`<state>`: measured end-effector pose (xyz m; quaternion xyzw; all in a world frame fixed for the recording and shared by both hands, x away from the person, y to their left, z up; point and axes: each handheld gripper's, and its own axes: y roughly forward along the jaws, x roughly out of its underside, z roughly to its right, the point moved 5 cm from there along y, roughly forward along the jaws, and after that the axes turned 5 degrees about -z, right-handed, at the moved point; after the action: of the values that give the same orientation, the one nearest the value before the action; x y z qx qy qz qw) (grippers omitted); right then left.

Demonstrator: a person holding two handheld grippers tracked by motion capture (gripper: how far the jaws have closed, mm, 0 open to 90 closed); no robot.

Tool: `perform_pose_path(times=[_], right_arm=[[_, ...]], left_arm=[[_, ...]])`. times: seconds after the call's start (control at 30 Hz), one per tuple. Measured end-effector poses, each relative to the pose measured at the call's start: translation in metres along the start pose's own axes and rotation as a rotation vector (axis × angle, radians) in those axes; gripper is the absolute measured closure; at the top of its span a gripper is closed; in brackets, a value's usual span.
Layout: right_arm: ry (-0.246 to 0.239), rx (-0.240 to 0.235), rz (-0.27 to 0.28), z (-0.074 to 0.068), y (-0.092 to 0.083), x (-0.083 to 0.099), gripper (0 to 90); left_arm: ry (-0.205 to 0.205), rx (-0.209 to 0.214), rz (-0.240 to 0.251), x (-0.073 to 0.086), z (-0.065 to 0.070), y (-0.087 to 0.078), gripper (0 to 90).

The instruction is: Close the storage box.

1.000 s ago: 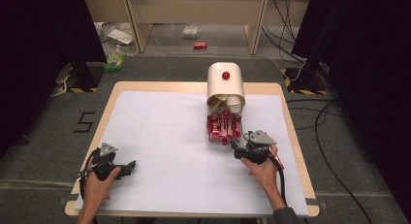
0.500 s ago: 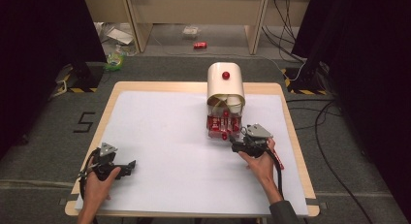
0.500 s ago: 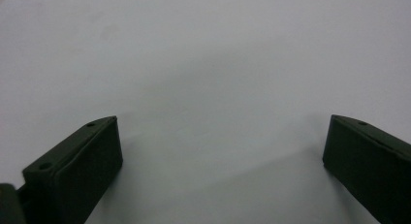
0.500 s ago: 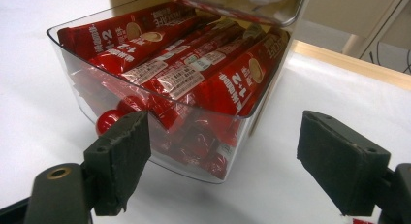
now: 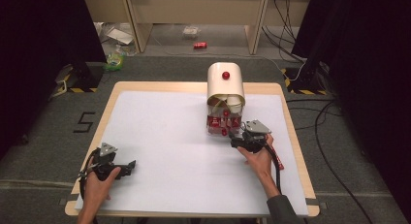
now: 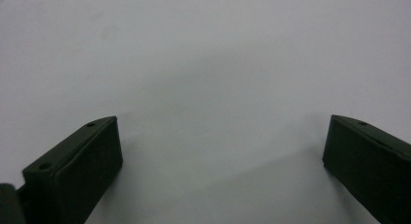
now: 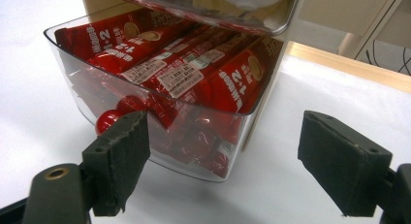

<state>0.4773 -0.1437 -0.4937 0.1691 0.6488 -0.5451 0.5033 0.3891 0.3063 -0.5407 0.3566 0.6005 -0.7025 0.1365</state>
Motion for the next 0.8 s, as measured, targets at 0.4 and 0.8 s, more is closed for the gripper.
perform_pose_path(times=[0.4, 0.8], right_arm=[[0.001, 0.008, 0.002, 0.0020, 0.0036, -0.0016, 18.4], [0.021, 0.007, 0.002, 0.0047, 0.0094, -0.0038, 18.4]], left_arm=[[0.001, -0.002, 0.000, 0.0000, 0.0000, 0.0000, 0.0], [0.001, -0.003, 0.000, 0.0000, 0.0000, 0.0000, 0.0]])
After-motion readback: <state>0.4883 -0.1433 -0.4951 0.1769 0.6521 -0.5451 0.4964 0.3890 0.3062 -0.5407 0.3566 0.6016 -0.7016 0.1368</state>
